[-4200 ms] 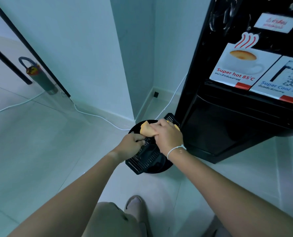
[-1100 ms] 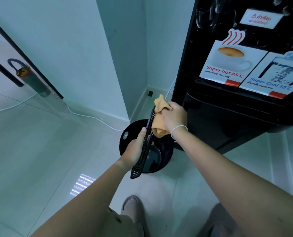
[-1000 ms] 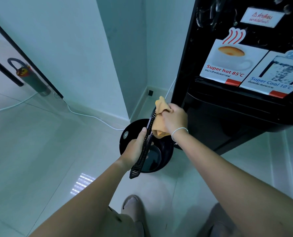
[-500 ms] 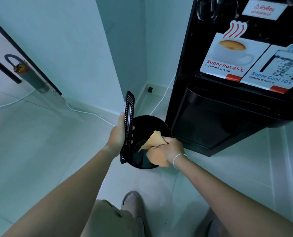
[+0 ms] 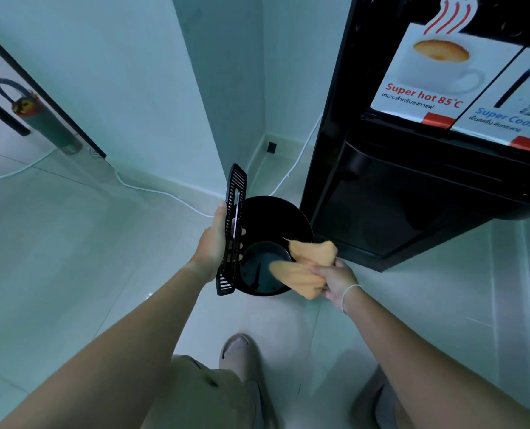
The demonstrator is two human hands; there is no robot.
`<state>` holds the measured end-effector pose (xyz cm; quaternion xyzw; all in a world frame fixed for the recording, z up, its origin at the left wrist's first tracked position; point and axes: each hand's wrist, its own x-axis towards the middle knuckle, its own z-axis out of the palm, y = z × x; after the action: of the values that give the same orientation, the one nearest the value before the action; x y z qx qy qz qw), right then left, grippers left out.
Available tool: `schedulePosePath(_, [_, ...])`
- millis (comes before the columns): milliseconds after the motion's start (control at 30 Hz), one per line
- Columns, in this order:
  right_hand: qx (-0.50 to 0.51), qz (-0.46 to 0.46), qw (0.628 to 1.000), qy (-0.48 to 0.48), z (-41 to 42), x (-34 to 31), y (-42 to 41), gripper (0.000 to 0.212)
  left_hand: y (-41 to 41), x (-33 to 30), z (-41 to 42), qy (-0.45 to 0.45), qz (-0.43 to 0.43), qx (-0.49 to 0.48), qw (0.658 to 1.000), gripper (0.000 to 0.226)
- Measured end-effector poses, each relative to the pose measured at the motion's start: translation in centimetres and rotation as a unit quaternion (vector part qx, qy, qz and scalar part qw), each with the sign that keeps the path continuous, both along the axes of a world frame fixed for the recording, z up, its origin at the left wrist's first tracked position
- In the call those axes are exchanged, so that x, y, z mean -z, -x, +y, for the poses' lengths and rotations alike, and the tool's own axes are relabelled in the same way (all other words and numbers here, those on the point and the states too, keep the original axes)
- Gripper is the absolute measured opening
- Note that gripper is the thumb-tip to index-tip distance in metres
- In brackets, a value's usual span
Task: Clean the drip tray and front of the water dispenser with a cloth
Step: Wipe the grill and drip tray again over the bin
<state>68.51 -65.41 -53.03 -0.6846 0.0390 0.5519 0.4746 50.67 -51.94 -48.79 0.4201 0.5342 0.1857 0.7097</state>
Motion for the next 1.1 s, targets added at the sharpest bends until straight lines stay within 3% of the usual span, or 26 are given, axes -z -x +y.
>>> schedulePosePath(267, [-0.019, -0.01, 0.999, 0.046, -2.5, 2.3, -0.8, 0.033, -1.0, 1.0, -1.2, 0.017, -0.002, 0.018, 1.0, 0.059])
schedulePosePath(333, [-0.044, -0.028, 0.997, 0.065, -2.5, 2.6, -1.1, 0.04, -1.4, 1.1, -1.3, 0.021, -0.003, 0.024, 0.999, 0.058])
schedulePosePath(467, [-0.093, -0.072, 0.987, 0.109, -2.7, 3.3, -1.3, 0.075, -2.0, 1.3, -1.4, 0.024, -0.002, 0.034, 0.999, 0.059])
schedulePosePath(667, [-0.126, -0.082, 0.984, 0.1, -2.6, 2.6, -1.0, 0.069, -2.7, 1.2, -2.2, 0.025, 0.019, 0.035, 0.999, 0.062])
schedulePosePath(933, [-0.111, -0.03, 0.993, -0.001, -1.9, -4.2, -0.9, 0.027, -3.0, -2.3, -3.9, -0.096, 0.086, 0.087, 0.988, 0.07])
schedulePosePath(1100, [-0.11, 0.044, 0.987, -0.112, -1.5, -9.7, -0.4, 0.049, -2.9, -5.2, -4.9, -0.203, 0.13, 0.128, 0.962, 0.066])
